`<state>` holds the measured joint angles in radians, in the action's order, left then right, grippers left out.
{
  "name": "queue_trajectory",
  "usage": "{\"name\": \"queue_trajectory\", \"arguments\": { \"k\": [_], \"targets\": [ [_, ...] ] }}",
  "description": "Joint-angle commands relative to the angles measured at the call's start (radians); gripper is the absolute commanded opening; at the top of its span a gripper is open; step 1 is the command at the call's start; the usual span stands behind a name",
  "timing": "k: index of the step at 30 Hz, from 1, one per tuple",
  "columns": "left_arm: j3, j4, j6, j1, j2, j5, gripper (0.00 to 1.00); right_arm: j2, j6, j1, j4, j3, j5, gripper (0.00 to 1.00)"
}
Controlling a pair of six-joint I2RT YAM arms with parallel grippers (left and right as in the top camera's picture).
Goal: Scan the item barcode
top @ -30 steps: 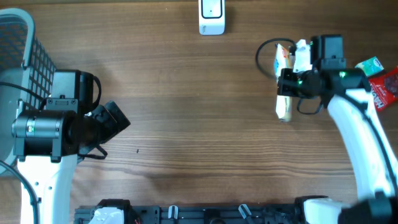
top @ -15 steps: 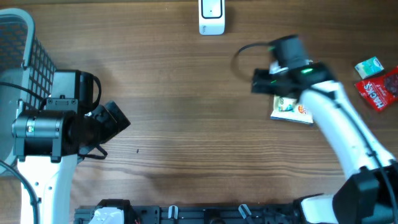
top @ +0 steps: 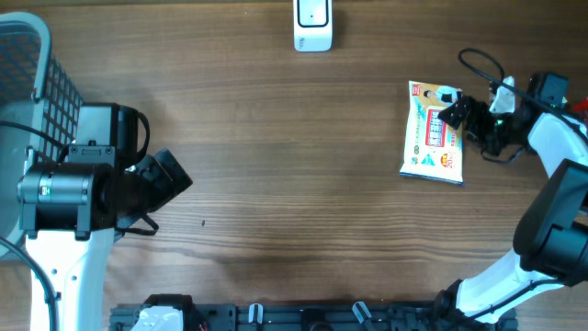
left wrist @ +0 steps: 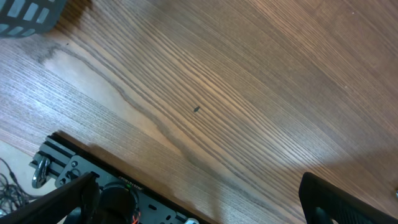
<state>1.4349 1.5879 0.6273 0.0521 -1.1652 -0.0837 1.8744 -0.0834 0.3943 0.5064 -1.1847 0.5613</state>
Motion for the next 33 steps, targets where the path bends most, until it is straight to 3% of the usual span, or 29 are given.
{"name": "queue_trajectory", "arguments": {
  "k": [1, 9, 12, 14, 19, 21, 26, 29, 33],
  "targets": [
    [0.000, -0.001, 0.013, -0.005, 0.000, -0.003, 1.00, 0.006, 0.006, -0.004, -0.082, -0.013, 0.006, 0.96],
    [0.000, -0.001, 0.013, -0.005, 0.000, -0.003, 1.00, 0.157, 0.070, -0.018, -0.140, -0.012, 0.018, 0.95],
    [0.000, -0.001, 0.013, -0.005, 0.000, -0.003, 1.00, 0.225, 0.083, -0.019, -0.167, -0.012, 0.051, 0.88],
    [0.000, -0.001, 0.013, -0.005, 0.000, -0.003, 1.00, 0.258, 0.082, -0.019, -0.182, -0.012, 0.058, 0.73],
    [0.000, -0.001, 0.013, -0.005, 0.000, -0.003, 1.00, 0.266, 0.067, -0.021, -0.182, -0.018, 0.069, 0.04],
    [0.000, -0.001, 0.013, -0.005, 0.000, -0.003, 1.00, 0.250, 0.012, -0.021, -0.174, -0.033, 0.074, 0.04],
    [0.000, -0.001, 0.013, -0.005, 0.000, -0.003, 1.00, 0.182, -0.141, -0.021, -0.190, -0.084, 0.328, 0.04],
    [0.000, -0.001, 0.013, -0.005, 0.000, -0.003, 1.00, 0.169, -0.349, -0.021, -0.280, -0.098, 0.594, 0.04],
    [0.000, -0.001, 0.013, -0.005, 0.000, -0.003, 1.00, 0.170, -0.576, -0.047, -0.342, -0.098, 0.735, 0.04]
  ]
}}
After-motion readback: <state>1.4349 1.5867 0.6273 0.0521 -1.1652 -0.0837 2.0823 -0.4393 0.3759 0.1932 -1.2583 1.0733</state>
